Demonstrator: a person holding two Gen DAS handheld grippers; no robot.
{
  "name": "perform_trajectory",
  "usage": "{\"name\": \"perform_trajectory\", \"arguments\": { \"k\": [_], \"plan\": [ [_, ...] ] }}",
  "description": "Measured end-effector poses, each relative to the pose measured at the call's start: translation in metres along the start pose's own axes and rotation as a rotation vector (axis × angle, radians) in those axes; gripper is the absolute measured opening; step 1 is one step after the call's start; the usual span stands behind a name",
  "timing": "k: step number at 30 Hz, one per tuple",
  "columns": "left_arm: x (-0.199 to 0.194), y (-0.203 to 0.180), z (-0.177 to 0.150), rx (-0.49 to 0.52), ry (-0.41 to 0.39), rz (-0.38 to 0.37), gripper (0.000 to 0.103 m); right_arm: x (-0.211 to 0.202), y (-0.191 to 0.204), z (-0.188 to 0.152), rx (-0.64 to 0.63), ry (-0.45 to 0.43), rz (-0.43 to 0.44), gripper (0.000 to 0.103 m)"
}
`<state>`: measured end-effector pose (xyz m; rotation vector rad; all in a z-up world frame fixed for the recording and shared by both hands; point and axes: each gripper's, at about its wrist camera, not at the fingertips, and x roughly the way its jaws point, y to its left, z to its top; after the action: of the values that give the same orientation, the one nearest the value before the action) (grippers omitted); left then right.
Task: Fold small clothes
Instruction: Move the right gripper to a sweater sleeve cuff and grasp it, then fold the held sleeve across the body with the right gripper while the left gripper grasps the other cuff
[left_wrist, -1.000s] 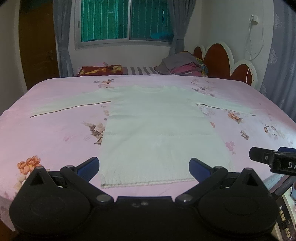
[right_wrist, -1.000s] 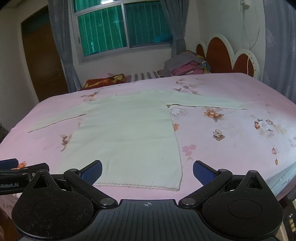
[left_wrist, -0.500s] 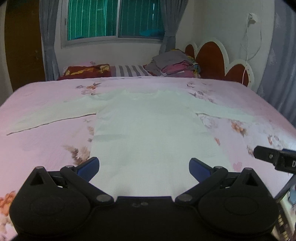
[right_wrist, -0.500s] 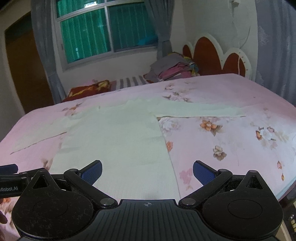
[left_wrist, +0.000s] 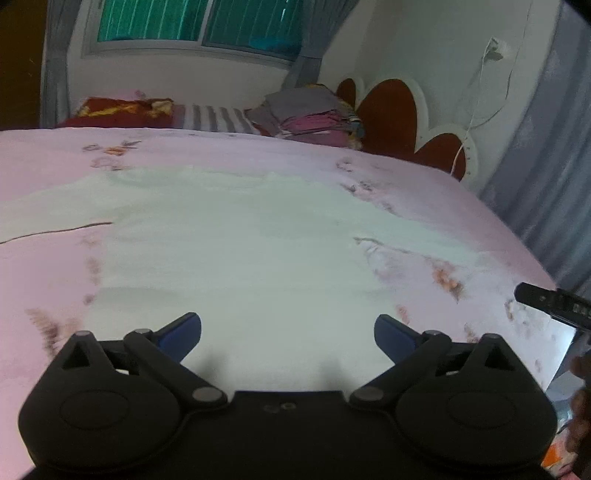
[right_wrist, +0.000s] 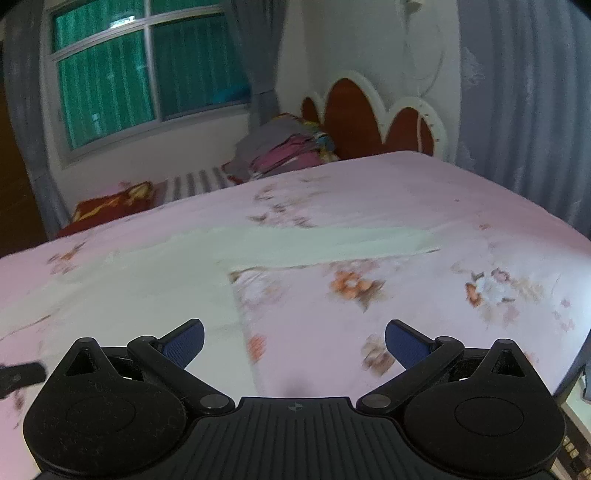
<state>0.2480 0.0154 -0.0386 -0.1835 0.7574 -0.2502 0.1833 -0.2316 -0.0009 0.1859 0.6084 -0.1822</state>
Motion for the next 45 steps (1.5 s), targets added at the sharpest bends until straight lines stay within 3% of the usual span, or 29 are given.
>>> {"name": "perform_trajectory", "arguments": {
  "k": [7, 8, 9, 10, 11, 22, 26, 27, 29, 34, 36, 41, 45],
  "plan": [
    [0.054, -0.032, 0.041, 0.027, -0.026, 0.085, 0.095, 0.076, -0.077, 0.044, 0.077, -0.05, -0.041, 0.102],
    [0.064, -0.038, 0.047, 0.035, -0.019, 0.096, 0.094, 0.09, -0.091, 0.05, 0.097, -0.055, -0.049, 0.098],
    [0.074, -0.045, 0.053, 0.042, -0.013, 0.106, 0.093, 0.103, -0.104, 0.056, 0.114, -0.051, -0.054, 0.083],
    [0.083, -0.051, 0.057, 0.044, -0.011, 0.115, 0.093, 0.122, -0.12, 0.062, 0.139, -0.025, -0.056, 0.051],
    [0.094, -0.058, 0.063, 0.044, -0.006, 0.121, 0.093, 0.135, -0.132, 0.067, 0.164, -0.004, -0.065, 0.046],
    [0.162, -0.09, 0.072, 0.052, 0.096, 0.183, 0.092, 0.249, -0.242, 0.07, 0.44, 0.112, -0.075, 0.046],
    [0.172, -0.086, 0.079, 0.041, 0.111, 0.212, 0.092, 0.258, -0.254, 0.069, 0.46, 0.105, -0.063, 0.046],
    [0.173, -0.084, 0.081, 0.036, 0.11, 0.217, 0.092, 0.258, -0.254, 0.068, 0.46, 0.101, -0.062, 0.043],
    [0.175, -0.082, 0.086, 0.03, 0.105, 0.225, 0.092, 0.26, -0.256, 0.069, 0.467, 0.103, -0.064, 0.025],
    [0.173, -0.069, 0.093, 0.021, 0.103, 0.225, 0.094, 0.268, -0.261, 0.071, 0.506, 0.105, -0.064, 0.022],
    [0.175, -0.061, 0.095, 0.033, 0.131, 0.213, 0.097, 0.274, -0.258, 0.073, 0.487, 0.104, -0.073, 0.001],
    [0.172, -0.025, 0.094, 0.042, 0.147, 0.252, 0.097, 0.281, -0.242, 0.083, 0.471, 0.121, -0.105, 0.002],
    [0.17, 0.015, 0.096, -0.011, 0.135, 0.267, 0.097, 0.273, -0.193, 0.104, 0.352, 0.082, -0.024, 0.002]
  ]
}}
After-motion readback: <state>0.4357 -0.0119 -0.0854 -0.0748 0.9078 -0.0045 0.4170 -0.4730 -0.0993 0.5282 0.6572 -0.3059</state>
